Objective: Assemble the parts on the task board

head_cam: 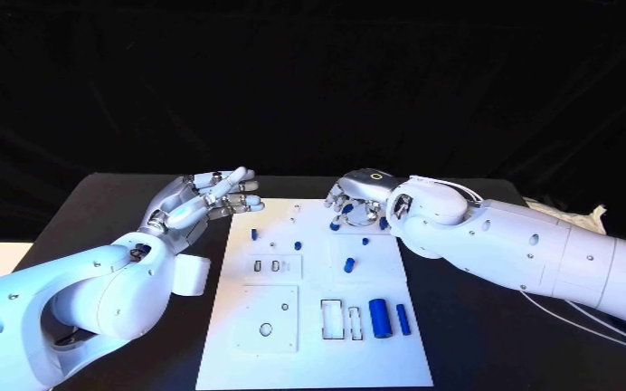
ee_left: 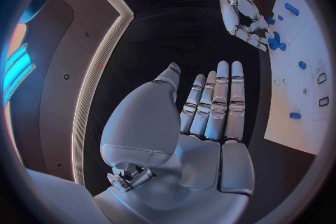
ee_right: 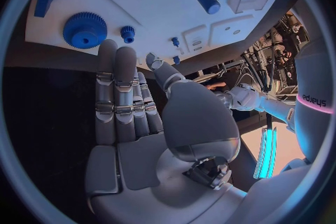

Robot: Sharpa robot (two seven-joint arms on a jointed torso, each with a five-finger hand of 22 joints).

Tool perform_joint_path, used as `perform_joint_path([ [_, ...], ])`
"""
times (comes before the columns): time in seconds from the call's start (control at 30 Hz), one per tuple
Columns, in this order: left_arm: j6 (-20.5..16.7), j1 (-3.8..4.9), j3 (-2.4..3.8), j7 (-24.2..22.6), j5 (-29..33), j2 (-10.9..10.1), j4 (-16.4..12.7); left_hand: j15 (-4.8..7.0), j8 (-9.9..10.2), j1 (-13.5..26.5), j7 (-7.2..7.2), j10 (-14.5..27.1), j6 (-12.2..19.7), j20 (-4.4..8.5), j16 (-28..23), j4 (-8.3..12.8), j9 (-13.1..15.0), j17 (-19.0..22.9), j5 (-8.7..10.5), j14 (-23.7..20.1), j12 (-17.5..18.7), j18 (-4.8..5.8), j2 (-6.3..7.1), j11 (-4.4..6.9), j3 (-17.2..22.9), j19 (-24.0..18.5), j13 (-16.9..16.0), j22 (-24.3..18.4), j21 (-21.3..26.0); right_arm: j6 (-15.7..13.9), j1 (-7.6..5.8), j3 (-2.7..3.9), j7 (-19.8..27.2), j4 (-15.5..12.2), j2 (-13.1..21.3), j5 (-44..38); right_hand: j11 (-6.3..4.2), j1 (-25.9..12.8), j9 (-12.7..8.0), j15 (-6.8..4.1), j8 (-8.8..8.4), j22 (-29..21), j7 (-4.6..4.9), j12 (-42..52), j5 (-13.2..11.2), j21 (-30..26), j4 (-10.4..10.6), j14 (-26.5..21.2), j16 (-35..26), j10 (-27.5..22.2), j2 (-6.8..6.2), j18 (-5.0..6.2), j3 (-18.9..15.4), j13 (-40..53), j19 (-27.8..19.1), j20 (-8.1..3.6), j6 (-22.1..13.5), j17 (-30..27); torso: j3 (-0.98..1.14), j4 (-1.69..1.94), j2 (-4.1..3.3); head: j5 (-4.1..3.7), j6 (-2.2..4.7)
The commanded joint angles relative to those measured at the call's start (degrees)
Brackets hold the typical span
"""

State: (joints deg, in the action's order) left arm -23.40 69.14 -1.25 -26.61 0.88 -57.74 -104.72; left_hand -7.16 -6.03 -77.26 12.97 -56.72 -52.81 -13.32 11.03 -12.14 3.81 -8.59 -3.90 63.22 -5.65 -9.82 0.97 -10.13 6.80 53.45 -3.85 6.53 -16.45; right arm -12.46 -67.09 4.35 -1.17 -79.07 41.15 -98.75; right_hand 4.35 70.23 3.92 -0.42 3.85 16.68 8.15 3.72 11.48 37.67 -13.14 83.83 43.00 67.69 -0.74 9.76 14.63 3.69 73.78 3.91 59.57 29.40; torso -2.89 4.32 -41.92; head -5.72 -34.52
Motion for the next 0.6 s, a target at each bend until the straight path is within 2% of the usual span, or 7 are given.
perform_joint_path([
  [0.03,1.5,0.13,0.07,0.1,0.6,-0.1,-0.4,-0.01,0.3,-0.3,0.14,-0.2,-0.3,-0.12,-0.3,0.4,-0.1,-0.1,0.24,0.2,0.3,-0.70,-0.37,-0.05,-0.1,0.4,0.1,-0.1,0.2,4.6,-0.06,0.06,-2.9,0.0,-0.1,-5.6,0.00,0.1,0.0,-0.29,-0.18,1.4,-0.38,-0.1,-0.3,2.1,0.4,2.6,6.8,-0.7,-0.77,0.57,0.9,0.0,0.2,0.05,0.0,7.1,-0.31,0.36,-1.16,-0.40,0.02],
  [0.13,1.5,0.15,0.09,0.2,0.6,-0.2,-0.5,-0.03,0.4,-0.3,0.17,-0.2,-0.3,-0.13,-0.4,0.5,-0.1,-0.1,0.23,0.1,0.4,-0.69,-0.40,-0.08,-0.1,0.4,0.1,-0.2,0.3,5.6,-0.08,0.08,-3.4,-0.2,0.0,-6.7,0.05,0.1,0.0,-0.19,-0.18,3.2,-0.39,-0.1,-0.4,4.8,1.2,2.4,12.5,-1.1,-1.47,0.59,1.5,0.0,-0.3,0.21,-0.2,13.1,-0.44,0.59,-1.47,-0.67,-0.10],
  [0.23,1.5,0.16,0.10,0.2,0.6,-0.4,-0.6,-0.03,0.4,-0.3,0.17,-0.2,-0.3,-0.13,-0.4,0.5,-0.1,-0.1,0.23,0.1,0.4,-0.69,-0.40,-0.08,-0.1,0.4,0.1,-0.2,0.3,6.0,-0.08,0.12,-4.0,-0.3,0.1,-7.9,0.15,0.3,0.0,-0.08,-0.17,6.8,-0.49,-0.2,-0.6,8.2,2.0,2.2,15.8,-1.4,-1.88,0.26,2.0,0.0,-0.3,0.39,-0.2,16.7,-0.52,0.66,-1.63,-0.86,-0.01],
  [0.33,1.5,0.17,0.11,0.2,0.6,-0.5,-0.7,-0.03,0.4,-0.3,0.17,-0.2,-0.3,-0.13,-0.4,0.5,-0.1,-0.1,0.23,0.1,0.4,-0.69,-0.40,-0.08,-0.1,0.4,0.1,-0.2,0.3,6.2,-0.09,0.17,-4.4,-0.3,0.1,-8.6,0.15,0.4,0.0,-0.09,-0.14,9.8,-0.51,-0.2,-0.6,10.9,2.5,2.2,18.0,-1.4,-2.10,-0.11,2.3,0.0,0.0,0.58,-0.2,19.1,-0.57,0.80,-1.84,-1.09,0.15],
  [0.6,1.6,0.19,0.13,0.5,0.6,-0.7,-0.9,-0.06,0.5,-0.3,0.23,-0.2,-0.3,-0.15,-0.6,0.6,-0.1,-0.2,0.24,0.1,0.5,-0.68,-0.44,-0.12,-0.1,0.4,0.1,-0.2,0.4,6.5,-0.09,0.24,-4.7,-0.3,0.0,-9.3,0.12,0.7,0.0,-0.12,-0.11,12.0,-0.58,-0.2,-0.7,13.1,3.2,2.0,19.8,-1.4,-2.00,-0.28,3.1,0.0,-0.1,0.76,-0.1,20.9,-0.70,1.14,-2.37,-1.48,0.58],
])
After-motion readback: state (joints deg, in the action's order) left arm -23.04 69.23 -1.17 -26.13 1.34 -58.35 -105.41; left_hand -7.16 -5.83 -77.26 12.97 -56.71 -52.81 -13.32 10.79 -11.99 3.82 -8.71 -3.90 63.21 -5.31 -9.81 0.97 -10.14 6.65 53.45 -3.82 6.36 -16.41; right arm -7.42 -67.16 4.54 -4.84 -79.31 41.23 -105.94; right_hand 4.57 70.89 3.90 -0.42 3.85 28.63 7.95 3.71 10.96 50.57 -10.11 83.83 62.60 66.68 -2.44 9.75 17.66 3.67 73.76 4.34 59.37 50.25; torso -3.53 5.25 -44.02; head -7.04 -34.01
